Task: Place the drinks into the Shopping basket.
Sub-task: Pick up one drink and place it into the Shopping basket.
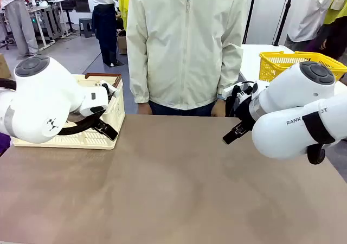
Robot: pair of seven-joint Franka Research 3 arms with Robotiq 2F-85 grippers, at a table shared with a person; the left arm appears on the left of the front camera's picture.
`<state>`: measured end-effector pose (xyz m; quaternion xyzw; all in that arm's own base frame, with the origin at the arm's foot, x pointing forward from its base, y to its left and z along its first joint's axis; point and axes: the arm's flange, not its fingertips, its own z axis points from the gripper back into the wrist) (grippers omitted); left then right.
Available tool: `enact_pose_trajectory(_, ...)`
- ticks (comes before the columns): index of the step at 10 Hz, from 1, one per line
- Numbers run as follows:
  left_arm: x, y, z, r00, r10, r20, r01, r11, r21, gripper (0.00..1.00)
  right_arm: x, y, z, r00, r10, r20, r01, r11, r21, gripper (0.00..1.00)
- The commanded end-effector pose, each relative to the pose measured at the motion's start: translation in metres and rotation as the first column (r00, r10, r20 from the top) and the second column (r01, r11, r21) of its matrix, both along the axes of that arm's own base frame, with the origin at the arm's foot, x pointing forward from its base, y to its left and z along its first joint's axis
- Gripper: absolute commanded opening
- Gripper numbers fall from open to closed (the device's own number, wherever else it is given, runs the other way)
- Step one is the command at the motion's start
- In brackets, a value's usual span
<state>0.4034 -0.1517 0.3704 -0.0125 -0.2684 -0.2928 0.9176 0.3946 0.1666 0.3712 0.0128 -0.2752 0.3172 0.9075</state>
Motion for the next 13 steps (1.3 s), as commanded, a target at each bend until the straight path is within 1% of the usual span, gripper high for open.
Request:
enact_pose_trajectory(1, 0.0000, 0.0000, 0.0000, 1.000, 0.000, 0.000, 0.000, 1.000, 0.000, 1.00, 0.0000, 0.0000, 0.0000, 1.000, 0.000, 0.000, 0.000, 1.000, 0.000, 1.00)
enact_pose_trajectory(13, 0.0000, 0.0000, 0.0000, 1.000, 0.000, 0.000, 0.000, 1.000, 0.000, 1.00, 0.0000, 0.0000, 0.0000, 1.000, 0.000, 0.000, 0.000, 1.000, -0.001, 1.00)
